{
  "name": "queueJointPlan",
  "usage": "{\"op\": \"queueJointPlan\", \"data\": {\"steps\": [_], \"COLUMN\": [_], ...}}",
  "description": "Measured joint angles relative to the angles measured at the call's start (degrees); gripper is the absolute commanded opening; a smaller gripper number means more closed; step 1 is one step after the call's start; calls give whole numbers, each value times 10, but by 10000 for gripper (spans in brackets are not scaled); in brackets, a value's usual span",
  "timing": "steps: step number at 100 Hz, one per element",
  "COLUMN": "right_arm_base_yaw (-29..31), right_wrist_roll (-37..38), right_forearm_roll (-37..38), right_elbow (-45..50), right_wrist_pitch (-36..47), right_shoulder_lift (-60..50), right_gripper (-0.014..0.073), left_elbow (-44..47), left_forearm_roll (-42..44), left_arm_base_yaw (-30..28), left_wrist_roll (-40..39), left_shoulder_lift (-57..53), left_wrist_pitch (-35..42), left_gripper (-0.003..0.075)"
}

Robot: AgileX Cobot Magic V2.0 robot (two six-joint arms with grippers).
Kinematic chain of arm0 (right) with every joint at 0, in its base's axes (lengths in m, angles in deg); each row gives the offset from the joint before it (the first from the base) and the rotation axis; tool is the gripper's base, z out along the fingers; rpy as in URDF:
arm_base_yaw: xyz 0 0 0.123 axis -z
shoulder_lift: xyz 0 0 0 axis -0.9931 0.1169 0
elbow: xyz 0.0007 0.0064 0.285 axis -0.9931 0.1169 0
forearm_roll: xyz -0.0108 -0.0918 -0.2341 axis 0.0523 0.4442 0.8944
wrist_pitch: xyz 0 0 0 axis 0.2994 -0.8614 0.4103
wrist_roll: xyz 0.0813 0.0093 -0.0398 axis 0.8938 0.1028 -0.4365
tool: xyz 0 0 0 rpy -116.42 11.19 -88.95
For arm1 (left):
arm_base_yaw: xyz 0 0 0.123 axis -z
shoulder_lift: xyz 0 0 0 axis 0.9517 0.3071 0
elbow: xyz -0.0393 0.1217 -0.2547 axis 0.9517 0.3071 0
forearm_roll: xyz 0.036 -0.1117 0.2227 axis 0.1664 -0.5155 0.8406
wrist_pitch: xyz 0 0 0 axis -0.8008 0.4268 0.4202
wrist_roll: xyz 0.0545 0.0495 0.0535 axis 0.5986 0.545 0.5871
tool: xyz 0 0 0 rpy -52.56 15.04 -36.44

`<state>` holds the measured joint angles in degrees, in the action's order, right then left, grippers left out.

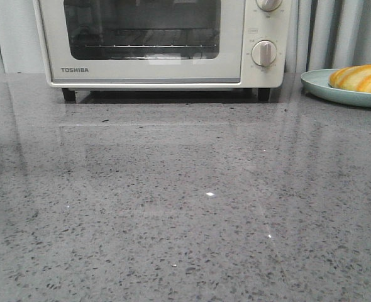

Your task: Put bread in oven

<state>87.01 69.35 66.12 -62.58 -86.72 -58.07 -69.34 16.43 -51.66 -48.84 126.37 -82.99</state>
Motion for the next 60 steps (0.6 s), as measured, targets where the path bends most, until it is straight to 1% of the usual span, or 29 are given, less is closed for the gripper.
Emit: {"op": "queueJointPlan", "data": {"steps": [12,27,41,60], "right_arm_base_yaw": [-22,-39,-44,-44], "right_wrist_roll": [0,0,0,0], "right_forearm_roll": [0,0,0,0], "right_elbow": [-1,-1,-1,-1], "right_wrist_pitch": [-16,-43,-57,-60], "right_shoulder_lift": [0,0,0,0], "right_gripper": [-48,-48,-48,-48], "left_elbow": [-88,-175,-224,-261], "left_forearm_roll": [0,0,1,2], "left_arm_base_yaw": [37,52,52,52], "left_wrist_roll": [11,13,13,13], "left_shoulder_lift": [102,199,273,342], "left_wrist_pitch": [-2,-4,4,13], "left_gripper": [-21,-21,-21,-21]}}
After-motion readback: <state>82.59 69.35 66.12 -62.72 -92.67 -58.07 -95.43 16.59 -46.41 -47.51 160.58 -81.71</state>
